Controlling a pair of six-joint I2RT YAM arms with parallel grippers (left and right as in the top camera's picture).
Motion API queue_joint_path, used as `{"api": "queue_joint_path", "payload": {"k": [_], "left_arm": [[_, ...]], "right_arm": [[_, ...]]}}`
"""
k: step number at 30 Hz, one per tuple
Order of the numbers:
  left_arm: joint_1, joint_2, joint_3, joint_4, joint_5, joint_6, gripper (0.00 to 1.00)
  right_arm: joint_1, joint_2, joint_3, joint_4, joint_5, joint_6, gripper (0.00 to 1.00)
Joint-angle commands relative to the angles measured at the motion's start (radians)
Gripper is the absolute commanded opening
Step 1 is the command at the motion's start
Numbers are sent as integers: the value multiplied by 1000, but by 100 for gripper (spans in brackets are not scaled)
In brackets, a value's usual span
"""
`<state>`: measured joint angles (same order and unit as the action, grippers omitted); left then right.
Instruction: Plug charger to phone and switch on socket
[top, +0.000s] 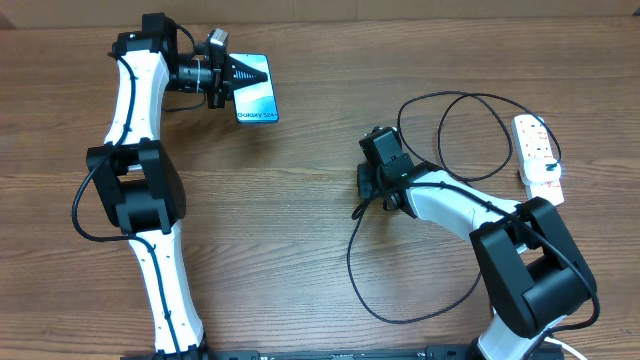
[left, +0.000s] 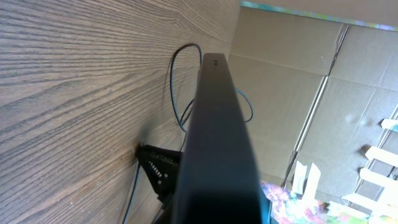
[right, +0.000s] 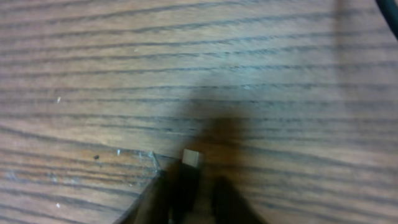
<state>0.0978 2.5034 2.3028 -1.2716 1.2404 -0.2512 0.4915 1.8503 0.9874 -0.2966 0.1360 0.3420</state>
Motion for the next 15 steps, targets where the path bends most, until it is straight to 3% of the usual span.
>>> {"api": "queue_joint_path", "payload": {"k": [1, 3, 9, 12, 15], "left_arm": [[-8, -24, 16, -3, 31, 27, 4], [-8, -24, 16, -3, 31, 27, 4], [-8, -24, 16, -2, 31, 27, 4], [-8, -24, 16, 2, 35, 27, 5], [-10, -24, 16, 2, 48, 27, 4]], "right_arm": [[-5, 9, -22, 4, -15, 6, 8], [-5, 9, -22, 3, -23, 6, 4], [-65, -34, 38, -88, -108, 4, 4], [-132, -78, 85, -121, -327, -32, 4], [-204, -111, 111, -115, -680, -115, 4]]}}
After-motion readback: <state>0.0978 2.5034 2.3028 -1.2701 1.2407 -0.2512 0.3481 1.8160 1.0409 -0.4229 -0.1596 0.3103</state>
